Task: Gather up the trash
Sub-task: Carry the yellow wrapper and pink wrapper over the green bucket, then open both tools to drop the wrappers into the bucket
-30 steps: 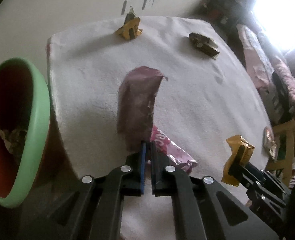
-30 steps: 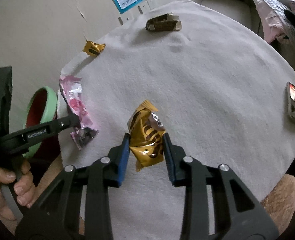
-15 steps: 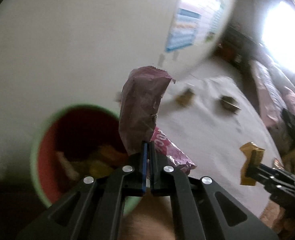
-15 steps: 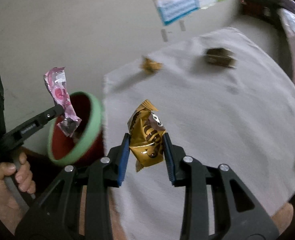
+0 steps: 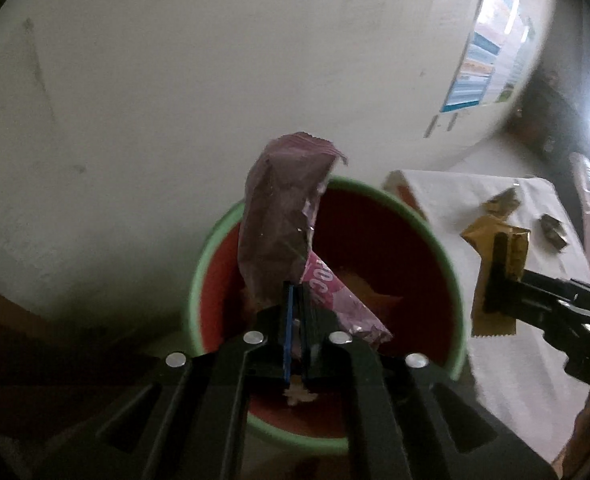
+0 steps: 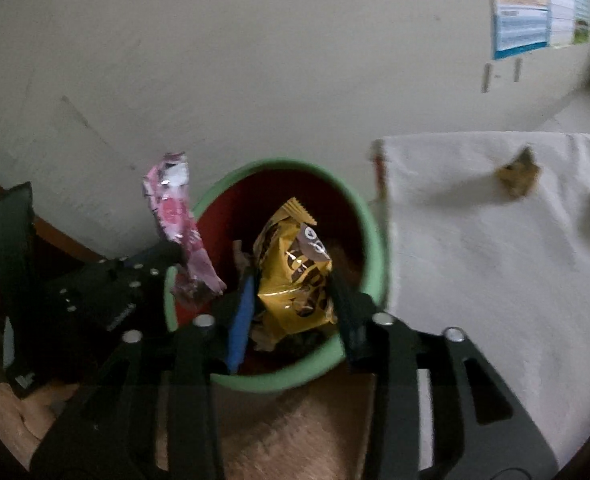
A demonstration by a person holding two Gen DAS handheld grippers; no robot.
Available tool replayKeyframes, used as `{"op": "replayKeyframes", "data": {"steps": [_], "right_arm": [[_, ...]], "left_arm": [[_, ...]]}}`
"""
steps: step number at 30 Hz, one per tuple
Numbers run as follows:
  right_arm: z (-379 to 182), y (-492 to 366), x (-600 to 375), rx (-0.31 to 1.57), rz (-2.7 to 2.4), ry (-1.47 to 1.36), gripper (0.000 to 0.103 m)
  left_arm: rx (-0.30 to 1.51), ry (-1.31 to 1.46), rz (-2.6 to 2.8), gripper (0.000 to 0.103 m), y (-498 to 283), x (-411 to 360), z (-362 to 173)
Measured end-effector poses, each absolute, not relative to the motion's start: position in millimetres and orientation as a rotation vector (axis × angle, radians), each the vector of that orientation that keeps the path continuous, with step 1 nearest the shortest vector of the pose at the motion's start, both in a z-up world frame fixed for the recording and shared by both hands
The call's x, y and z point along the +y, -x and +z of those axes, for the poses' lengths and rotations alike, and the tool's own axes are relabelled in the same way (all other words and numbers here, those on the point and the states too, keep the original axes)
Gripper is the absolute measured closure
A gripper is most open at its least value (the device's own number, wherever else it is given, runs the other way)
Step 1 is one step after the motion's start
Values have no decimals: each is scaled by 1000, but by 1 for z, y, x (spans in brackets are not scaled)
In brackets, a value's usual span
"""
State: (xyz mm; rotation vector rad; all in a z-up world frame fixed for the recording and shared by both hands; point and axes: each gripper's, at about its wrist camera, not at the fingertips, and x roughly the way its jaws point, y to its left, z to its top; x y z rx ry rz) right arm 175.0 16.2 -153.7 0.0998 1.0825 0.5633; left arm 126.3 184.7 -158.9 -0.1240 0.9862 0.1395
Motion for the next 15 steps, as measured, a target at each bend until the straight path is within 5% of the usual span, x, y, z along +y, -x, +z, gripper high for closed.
{"op": "replayKeyframes", "data": {"steps": [1, 3, 5, 13, 15], "right_arm": [[-155, -177, 22, 1086, 578, -100, 53], [-155, -177, 26, 1079, 589, -106, 40], [-157, -180, 19, 1072, 590, -124, 38], [-160, -223, -117, 1005, 213, -195, 34], [-160, -240, -168, 987, 55, -210, 27]], "left_arm": [[986, 127, 149, 97, -125, 188, -161], [991, 135, 167, 72, -125, 193, -165], [986, 140, 170, 59, -123, 194, -168], [989, 154, 149, 51, -125, 187, -170], [988, 156, 142, 51, -126, 183, -169]]}}
